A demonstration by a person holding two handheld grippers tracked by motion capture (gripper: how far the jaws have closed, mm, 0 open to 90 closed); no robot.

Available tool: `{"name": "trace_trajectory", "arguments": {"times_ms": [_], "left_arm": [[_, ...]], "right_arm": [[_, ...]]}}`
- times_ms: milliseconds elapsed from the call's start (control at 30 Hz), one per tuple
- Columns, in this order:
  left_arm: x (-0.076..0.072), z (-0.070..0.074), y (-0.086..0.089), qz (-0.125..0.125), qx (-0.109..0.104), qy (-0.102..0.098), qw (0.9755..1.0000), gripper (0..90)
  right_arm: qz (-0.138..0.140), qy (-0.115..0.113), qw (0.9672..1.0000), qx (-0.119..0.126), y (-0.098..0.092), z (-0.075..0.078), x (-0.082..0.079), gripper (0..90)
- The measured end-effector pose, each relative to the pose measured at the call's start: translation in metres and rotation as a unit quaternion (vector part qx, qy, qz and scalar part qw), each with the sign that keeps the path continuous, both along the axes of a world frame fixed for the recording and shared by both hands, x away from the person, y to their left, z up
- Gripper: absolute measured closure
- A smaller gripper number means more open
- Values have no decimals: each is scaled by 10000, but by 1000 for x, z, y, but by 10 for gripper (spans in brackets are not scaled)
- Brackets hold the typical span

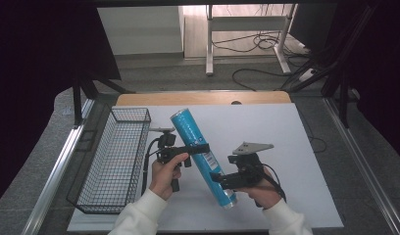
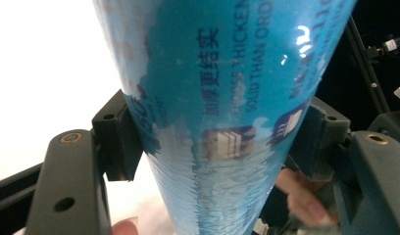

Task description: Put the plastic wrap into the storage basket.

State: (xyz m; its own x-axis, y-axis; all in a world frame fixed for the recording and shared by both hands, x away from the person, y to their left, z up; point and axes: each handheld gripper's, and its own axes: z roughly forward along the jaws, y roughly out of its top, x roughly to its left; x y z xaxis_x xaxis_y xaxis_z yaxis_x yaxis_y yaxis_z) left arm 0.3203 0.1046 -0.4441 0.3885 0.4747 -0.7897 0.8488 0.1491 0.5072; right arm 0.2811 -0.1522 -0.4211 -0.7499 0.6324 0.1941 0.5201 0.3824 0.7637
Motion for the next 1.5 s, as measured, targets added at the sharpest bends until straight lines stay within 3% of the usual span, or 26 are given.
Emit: {"name": "trace_trajectory", "arguments": {"times_ms": [233,433,667,800,1100,1500], "left_arm": [[-1,9,18,3,118,2,9999,316],[-4,25,31,-45,249,-137,9996,316],[-5,43,45,-115,479,-226,9985,316],[-6,50,55,-84,604,-258,9978,316],[-9,60,82,70,684,-311,9972,317],[-15,77,128,339,785,-361,9957,317]], "right_arm": [[-303,-66,9994,156,-41,6,0,117],[-648,40,9979,-3,-66,-14,3,118],[-942,138,9948,-356,-77,-39,9,118],[-1069,203,9932,-419,-82,-45,12,119],[-1210,101,9909,-578,-87,-46,11,119],[-1286,93,9899,-597,-89,-47,12,122]]}}
